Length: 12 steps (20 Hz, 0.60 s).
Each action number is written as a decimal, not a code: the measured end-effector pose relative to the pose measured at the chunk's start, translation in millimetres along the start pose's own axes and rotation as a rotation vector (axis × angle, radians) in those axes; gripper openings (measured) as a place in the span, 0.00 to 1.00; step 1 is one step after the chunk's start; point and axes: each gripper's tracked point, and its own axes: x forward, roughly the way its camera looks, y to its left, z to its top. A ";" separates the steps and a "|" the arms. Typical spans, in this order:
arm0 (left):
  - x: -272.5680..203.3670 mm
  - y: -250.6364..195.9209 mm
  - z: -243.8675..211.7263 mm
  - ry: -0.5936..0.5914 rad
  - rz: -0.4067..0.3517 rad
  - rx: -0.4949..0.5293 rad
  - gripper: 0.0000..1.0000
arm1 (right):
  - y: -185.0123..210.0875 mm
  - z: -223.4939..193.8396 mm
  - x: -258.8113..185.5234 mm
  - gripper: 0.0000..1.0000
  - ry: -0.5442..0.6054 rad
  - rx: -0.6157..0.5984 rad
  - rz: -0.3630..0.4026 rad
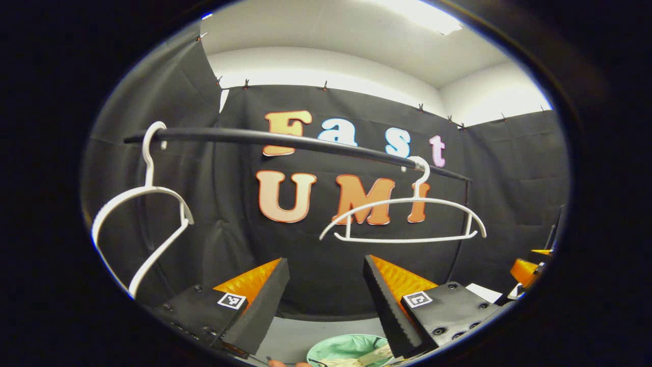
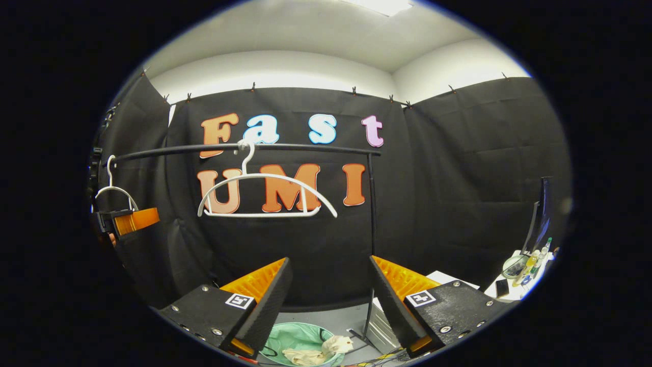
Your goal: Grasp the clothes on the hanger with both hands and then place them into the laundry hamper below.
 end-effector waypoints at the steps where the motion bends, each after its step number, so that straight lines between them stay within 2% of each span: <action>1: -4.0 -1.2 -0.6 0.004 0.013 -0.011 0.94 | -3.8 4.9 0.0 0.93 -0.007 -0.010 0.008; 3: -13.5 -11.3 -3.0 0.010 0.033 -0.056 0.98 | -9.8 14.9 -0.7 0.93 -0.016 -0.028 0.032; 6: -36.6 -15.1 0.9 -0.009 0.098 -0.046 0.94 | -17.5 16.4 -1.6 0.93 -0.003 -0.031 0.086; 8: -49.3 -27.6 1.3 -0.013 0.114 -0.060 0.98 | -23.1 14.2 -3.3 0.93 0.005 -0.049 0.119; 12: -68.9 -45.4 0.7 -0.009 0.148 -0.099 0.96 | -24.1 19.4 -8.5 0.93 -0.009 -0.057 0.194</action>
